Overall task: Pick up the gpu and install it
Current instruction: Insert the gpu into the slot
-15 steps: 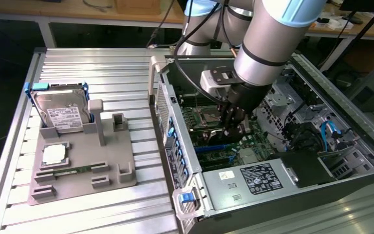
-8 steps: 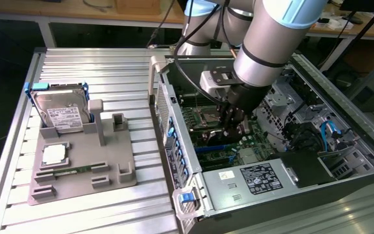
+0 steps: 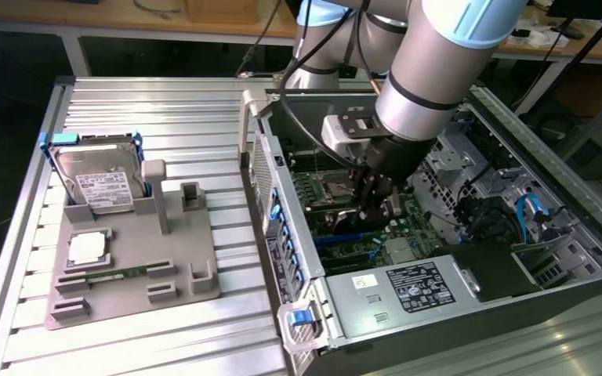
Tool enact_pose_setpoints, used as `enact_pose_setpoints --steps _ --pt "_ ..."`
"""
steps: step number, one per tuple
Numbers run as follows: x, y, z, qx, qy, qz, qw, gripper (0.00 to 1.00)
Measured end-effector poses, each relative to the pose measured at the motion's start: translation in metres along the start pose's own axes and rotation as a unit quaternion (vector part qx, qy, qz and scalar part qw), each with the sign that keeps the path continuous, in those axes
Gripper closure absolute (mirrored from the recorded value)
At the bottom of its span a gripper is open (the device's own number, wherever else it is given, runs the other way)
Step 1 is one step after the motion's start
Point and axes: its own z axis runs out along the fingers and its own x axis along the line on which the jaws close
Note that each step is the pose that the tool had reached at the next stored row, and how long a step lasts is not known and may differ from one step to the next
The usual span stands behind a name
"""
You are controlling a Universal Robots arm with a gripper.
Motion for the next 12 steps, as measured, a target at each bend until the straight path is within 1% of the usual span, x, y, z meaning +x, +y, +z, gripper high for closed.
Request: enact_pose_setpoints --steps 8,12 --pt "0.0 0.0023 0.002 0.0025 0.0001 0.0 1.0 0.73" --pt "0.0 0.0036 0.0025 0.0029 0.0001 0.0 1.0 0.73"
